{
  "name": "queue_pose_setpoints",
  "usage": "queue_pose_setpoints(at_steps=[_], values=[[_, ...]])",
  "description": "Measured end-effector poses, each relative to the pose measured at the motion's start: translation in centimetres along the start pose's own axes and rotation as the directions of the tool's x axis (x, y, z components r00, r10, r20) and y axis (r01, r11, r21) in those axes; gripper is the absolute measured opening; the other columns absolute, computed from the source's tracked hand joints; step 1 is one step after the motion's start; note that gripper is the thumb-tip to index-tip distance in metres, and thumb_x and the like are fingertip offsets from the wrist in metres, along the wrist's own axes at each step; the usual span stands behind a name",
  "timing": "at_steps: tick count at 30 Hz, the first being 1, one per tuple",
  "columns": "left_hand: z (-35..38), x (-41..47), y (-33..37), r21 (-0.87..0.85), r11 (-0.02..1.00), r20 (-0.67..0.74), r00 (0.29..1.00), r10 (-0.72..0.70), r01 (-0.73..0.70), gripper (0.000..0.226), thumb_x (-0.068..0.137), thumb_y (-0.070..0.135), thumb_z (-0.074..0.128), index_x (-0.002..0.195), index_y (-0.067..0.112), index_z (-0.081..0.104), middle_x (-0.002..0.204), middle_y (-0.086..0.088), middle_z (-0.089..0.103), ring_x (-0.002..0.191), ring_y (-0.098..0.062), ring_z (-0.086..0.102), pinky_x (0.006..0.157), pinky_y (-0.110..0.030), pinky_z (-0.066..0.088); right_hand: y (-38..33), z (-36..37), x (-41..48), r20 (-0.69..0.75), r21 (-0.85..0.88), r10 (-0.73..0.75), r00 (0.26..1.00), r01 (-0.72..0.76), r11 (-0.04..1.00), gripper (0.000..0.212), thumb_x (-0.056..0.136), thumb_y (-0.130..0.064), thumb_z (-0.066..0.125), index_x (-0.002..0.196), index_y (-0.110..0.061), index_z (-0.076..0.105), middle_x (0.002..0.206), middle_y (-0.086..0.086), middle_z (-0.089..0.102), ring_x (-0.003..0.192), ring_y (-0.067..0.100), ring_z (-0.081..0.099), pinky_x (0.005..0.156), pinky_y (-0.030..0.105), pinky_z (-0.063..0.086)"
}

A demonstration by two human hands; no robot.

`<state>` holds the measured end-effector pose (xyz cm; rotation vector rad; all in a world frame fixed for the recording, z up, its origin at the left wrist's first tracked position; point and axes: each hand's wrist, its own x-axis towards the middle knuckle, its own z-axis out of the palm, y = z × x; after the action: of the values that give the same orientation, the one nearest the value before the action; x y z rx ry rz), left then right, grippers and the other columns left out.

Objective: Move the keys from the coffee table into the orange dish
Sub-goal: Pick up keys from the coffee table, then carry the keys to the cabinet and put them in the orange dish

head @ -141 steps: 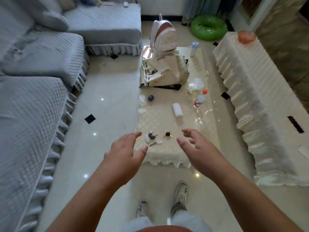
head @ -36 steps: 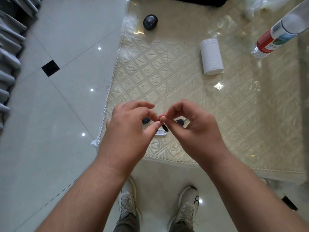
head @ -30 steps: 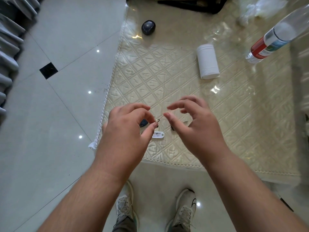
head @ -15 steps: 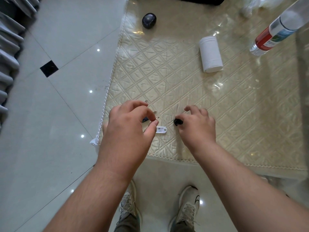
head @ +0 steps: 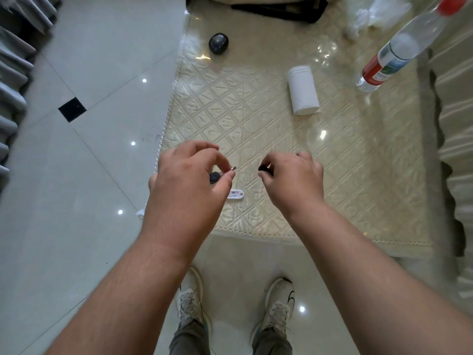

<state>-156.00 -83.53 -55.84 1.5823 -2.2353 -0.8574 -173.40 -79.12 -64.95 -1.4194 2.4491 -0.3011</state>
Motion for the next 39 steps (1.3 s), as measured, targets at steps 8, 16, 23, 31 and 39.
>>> queue_pose_setpoints(at_steps=[8, 16, 23, 31, 39], values=[[-10.1, 0.0, 10.2, -0.023, 0.993, -0.03, 0.993, 0.115, -0.116, 0.007, 0.083, 0.043, 0.065, 0.085, 0.036, 0.064, 0.117, 0.02, 0.056, 0.117, -0.011, 0.042, 0.091, -0.05, 0.044, -4.8, -18.4, -1.3, -0.213, 0.127, -0.034, 0.976, 0.062, 0.99, 0.013, 0.089, -0.042, 0.061, 0.095, -0.031, 0.061, 0.092, -0.009, 0.065, 0.103, 0.022, 0.046, 0.078, 0.037, 0.026], [-26.0, -4.0, 26.6, -0.024, 0.927, -0.097, 0.924, 0.37, -0.374, 0.009, 0.082, 0.044, 0.067, 0.087, 0.036, 0.065, 0.118, 0.016, 0.057, 0.117, -0.016, 0.047, 0.09, -0.052, 0.046, -8.0, -45.3, -8.4, -0.328, 0.157, -0.02, 0.944, 0.076, 0.985, 0.017, 0.085, -0.045, 0.062, 0.096, -0.032, 0.062, 0.096, -0.007, 0.062, 0.1, 0.024, 0.054, 0.085, 0.042, 0.045], [-37.7, -10.3, 36.9, 0.045, 0.835, -0.156, 0.822, 0.548, -0.548, 0.007, 0.079, 0.042, 0.072, 0.083, 0.037, 0.067, 0.119, 0.019, 0.059, 0.119, -0.017, 0.051, 0.095, -0.045, 0.046, -9.7, -60.1, -17.7, -0.367, 0.199, -0.03, 0.93, 0.11, 0.974, 0.011, 0.084, -0.04, 0.064, 0.092, -0.033, 0.06, 0.08, -0.009, 0.065, 0.084, 0.021, 0.061, 0.082, 0.048, 0.05], [-42.8, -14.6, 39.6, -0.039, 0.755, -0.049, 0.756, 0.653, -0.654, 0.009, 0.075, 0.046, 0.072, 0.081, 0.041, 0.068, 0.119, 0.027, 0.055, 0.121, -0.008, 0.048, 0.097, -0.038, 0.045, -10.9, -65.7, -25.0, -0.477, 0.19, 0.04, 0.878, 0.059, 0.98, 0.013, 0.082, -0.051, 0.066, 0.087, -0.045, 0.055, 0.105, -0.018, 0.046, 0.109, 0.011, 0.043, 0.089, 0.042, 0.039], [-44.9, -13.2, 40.0, -0.113, 0.644, -0.008, 0.649, 0.761, -0.756, 0.008, 0.077, 0.037, 0.075, 0.077, 0.039, 0.068, 0.118, 0.031, 0.054, 0.115, 0.001, 0.049, 0.097, -0.035, 0.045, -12.9, -66.4, -28.6, -0.51, 0.334, 0.231, 0.829, -0.056, 0.941, 0.012, 0.082, -0.04, 0.07, 0.088, -0.033, 0.063, 0.132, -0.012, 0.053, 0.125, 0.014, 0.045, 0.104, 0.041, 0.038]])
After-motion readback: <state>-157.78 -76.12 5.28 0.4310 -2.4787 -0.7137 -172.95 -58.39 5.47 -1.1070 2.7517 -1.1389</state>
